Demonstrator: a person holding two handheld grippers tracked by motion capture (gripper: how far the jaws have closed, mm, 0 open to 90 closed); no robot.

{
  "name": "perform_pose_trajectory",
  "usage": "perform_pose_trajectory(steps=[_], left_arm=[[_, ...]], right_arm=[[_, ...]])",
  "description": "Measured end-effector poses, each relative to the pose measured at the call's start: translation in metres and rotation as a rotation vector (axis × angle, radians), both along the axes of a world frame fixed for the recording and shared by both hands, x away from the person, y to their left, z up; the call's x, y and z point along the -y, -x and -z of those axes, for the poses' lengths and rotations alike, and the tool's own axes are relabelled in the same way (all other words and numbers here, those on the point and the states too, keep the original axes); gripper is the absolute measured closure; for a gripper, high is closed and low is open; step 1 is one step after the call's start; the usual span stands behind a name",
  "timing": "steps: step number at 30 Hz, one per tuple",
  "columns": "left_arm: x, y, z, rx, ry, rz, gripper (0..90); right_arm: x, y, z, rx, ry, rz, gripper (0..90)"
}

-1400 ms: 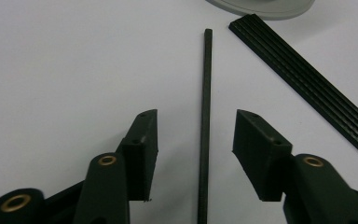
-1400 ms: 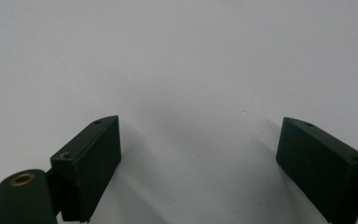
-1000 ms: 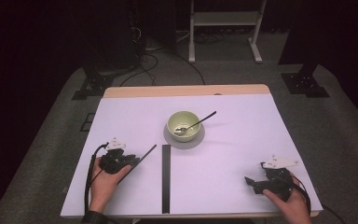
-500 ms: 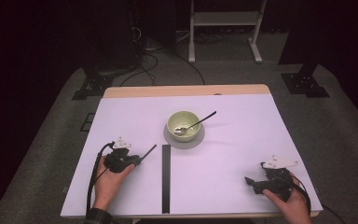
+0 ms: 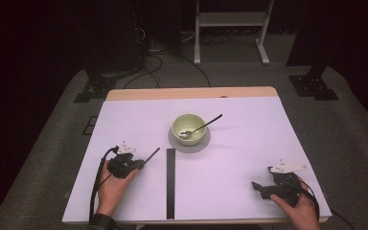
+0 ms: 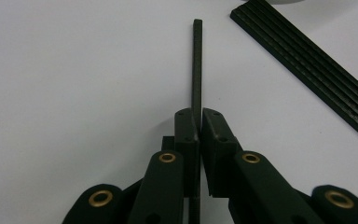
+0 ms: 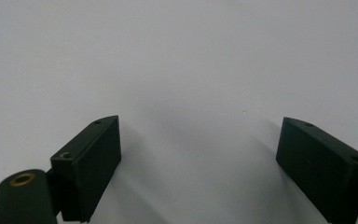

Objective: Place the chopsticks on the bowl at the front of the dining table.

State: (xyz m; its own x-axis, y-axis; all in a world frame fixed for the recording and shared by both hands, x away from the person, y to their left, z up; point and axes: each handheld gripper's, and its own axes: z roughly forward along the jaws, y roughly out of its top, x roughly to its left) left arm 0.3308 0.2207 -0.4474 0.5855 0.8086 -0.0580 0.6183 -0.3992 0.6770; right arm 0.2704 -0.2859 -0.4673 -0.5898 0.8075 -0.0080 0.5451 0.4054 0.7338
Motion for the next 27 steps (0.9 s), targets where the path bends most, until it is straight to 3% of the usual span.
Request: perform_pose_trajectory(steps=[15,21,27], left_arm=[[-0.001,0.0,-0.001,-0.001,0.008,0.008,86.5],[-0.002,0.0,-0.004,-0.023,0.043,0.007,86.4],[-0.003,0.001,-0.012,-0.019,0.058,0.009,86.4]], right_arm=[[0.0,0.0,0.0,0.001,0.0,0.0,12.3],[0.0,0.0,0.0,0.0,0.0,0.0,12.3],[0.0,0.0,0.0,0.0,0.0,0.0,12.3]])
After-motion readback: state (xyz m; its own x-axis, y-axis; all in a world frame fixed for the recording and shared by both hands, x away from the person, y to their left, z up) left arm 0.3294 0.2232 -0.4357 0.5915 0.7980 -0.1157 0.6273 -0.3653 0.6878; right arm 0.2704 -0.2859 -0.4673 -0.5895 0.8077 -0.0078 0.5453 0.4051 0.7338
